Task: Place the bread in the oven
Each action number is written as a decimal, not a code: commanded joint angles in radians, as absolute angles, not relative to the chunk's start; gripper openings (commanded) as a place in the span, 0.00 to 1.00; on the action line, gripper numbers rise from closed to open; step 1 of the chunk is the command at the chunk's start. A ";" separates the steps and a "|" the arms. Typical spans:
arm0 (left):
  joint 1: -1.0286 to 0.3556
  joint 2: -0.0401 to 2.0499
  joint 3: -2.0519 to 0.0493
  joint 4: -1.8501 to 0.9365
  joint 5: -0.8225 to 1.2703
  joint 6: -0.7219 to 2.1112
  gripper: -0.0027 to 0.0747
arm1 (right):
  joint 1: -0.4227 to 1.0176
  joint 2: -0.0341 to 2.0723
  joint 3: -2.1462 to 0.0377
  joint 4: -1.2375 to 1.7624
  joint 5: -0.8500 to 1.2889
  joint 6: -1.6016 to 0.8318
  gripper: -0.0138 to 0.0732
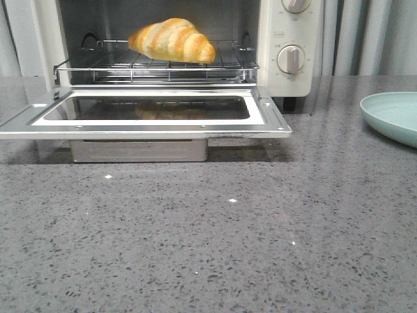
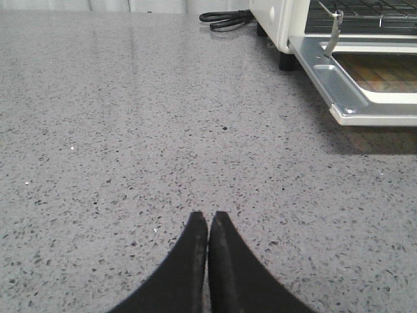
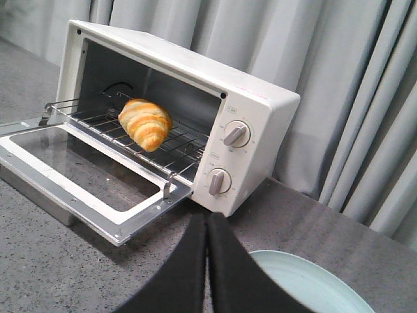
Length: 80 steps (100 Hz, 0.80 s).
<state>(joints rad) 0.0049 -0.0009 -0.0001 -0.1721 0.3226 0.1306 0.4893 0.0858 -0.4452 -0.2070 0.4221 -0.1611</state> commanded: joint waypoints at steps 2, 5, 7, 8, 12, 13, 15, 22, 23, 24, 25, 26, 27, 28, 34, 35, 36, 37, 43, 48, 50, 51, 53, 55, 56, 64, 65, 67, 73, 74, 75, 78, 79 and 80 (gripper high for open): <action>0.001 -0.029 0.024 -0.181 0.252 0.131 0.01 | 0.485 0.098 -0.467 -0.221 0.340 -0.161 0.10; 0.001 -0.029 0.024 -0.181 0.252 0.131 0.01 | 0.485 0.098 -0.467 -0.221 0.340 -0.161 0.10; 0.001 -0.029 0.024 -0.181 0.252 0.131 0.01 | 0.485 0.098 -0.467 -0.221 0.340 -0.161 0.10; 0.001 -0.029 0.024 -0.181 0.252 0.131 0.01 | 0.485 0.098 -0.467 -0.221 0.340 -0.161 0.10; 0.001 -0.029 0.024 -0.181 0.252 0.131 0.01 | 0.485 0.098 -0.467 -0.221 0.340 -0.161 0.10; 0.001 -0.029 0.024 -0.181 0.252 0.131 0.01 | 0.485 0.098 -0.467 -0.221 0.340 -0.161 0.10; 0.001 -0.029 0.024 -0.181 0.252 0.131 0.01 | 0.485 0.098 -0.467 -0.221 0.340 -0.161 0.10; 0.001 -0.029 0.024 -0.181 0.252 0.131 0.01 | 0.485 0.098 -0.467 -0.221 0.340 -0.161 0.10; 0.001 -0.029 0.024 -0.181 0.252 0.131 0.01 | 0.485 0.098 -0.467 -0.221 0.340 -0.161 0.10; 0.001 -0.029 0.024 -0.181 0.252 0.131 0.01 | 0.485 0.098 -0.467 -0.221 0.340 -0.161 0.10; 0.001 -0.029 0.024 -0.181 0.252 0.131 0.01 | 0.485 0.098 -0.467 -0.221 0.340 -0.161 0.10; 0.001 -0.029 0.024 -0.181 0.252 0.131 0.01 | 0.485 0.098 -0.467 -0.221 0.340 -0.161 0.10; 0.001 -0.029 0.024 -0.181 0.252 0.131 0.01 | 0.485 0.098 -0.467 -0.221 0.340 -0.161 0.10; 0.001 -0.029 0.024 -0.181 0.252 0.131 0.01 | 0.485 0.098 -0.467 -0.221 0.340 -0.161 0.10; 0.001 -0.029 0.024 -0.181 0.252 0.131 0.01 | 0.485 0.098 -0.467 -0.221 0.340 -0.161 0.10; 0.001 -0.029 0.024 -0.181 0.252 0.131 0.01 | 0.485 0.098 -0.467 -0.221 0.340 -0.161 0.10; 0.001 -0.029 0.024 -0.181 0.252 0.131 0.01 | 0.485 0.098 -0.467 -0.221 0.340 -0.161 0.10; 0.001 -0.029 0.024 -0.181 0.252 0.131 0.01 | 0.485 0.098 -0.467 -0.221 0.340 -0.161 0.10; 0.001 -0.029 0.024 -0.181 0.252 0.131 0.01 | 0.485 0.098 -0.463 -0.221 0.343 -0.161 0.10; 0.001 -0.029 0.024 -0.181 0.252 0.131 0.01 | 0.485 0.098 -0.449 -0.221 0.362 -0.161 0.10; 0.001 -0.029 0.024 -0.181 0.252 0.131 0.01 | 0.485 0.098 -0.445 -0.221 0.372 -0.161 0.10; 0.001 -0.029 0.024 -0.181 0.252 0.131 0.01 | 0.485 0.098 -0.441 -0.221 0.380 -0.161 0.10; 0.001 -0.029 0.024 -0.181 0.252 0.131 0.01 | 0.482 0.098 -0.435 -0.221 0.391 -0.161 0.10; 0.001 -0.029 0.024 -0.181 0.252 0.131 0.01 | 0.478 0.098 -0.430 -0.221 0.398 -0.161 0.10; 0.001 -0.029 0.024 -0.181 0.252 0.131 0.01 | 0.476 0.098 -0.424 -0.221 0.399 -0.161 0.10; 0.001 -0.029 0.024 -0.181 0.252 0.131 0.01 | 0.427 0.098 -0.376 -0.211 0.397 -0.161 0.10; 0.001 -0.029 0.024 -0.181 0.252 0.131 0.01 | 0.422 0.098 -0.365 -0.207 0.390 -0.161 0.10; 0.001 -0.029 0.024 -0.181 0.252 0.131 0.01 | 0.403 0.098 -0.346 -0.193 0.376 -0.161 0.10; 0.001 -0.029 0.024 -0.181 0.252 0.131 0.01 | 0.345 0.098 -0.289 -0.149 0.315 -0.161 0.10; 0.001 -0.029 0.024 -0.181 0.252 0.131 0.01 | 0.329 0.098 -0.273 -0.146 0.296 -0.161 0.10; 0.001 -0.029 0.024 -0.181 0.252 0.131 0.01 | 0.321 0.098 -0.266 -0.141 0.286 -0.161 0.10; 0.001 -0.029 0.024 -0.181 0.252 0.131 0.01 | 0.280 0.098 -0.234 -0.134 0.243 -0.161 0.10; 0.001 -0.029 0.024 -0.181 0.252 0.131 0.01 | 0.271 0.098 -0.218 -0.134 0.220 -0.161 0.10; 0.001 -0.029 0.024 -0.181 0.252 0.131 0.01 | 0.263 0.098 -0.210 -0.134 0.208 -0.161 0.10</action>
<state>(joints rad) 0.0049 -0.0009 -0.0001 -0.1721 0.3226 0.1331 0.3381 0.0858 -0.2570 -0.1548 0.3867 -0.1631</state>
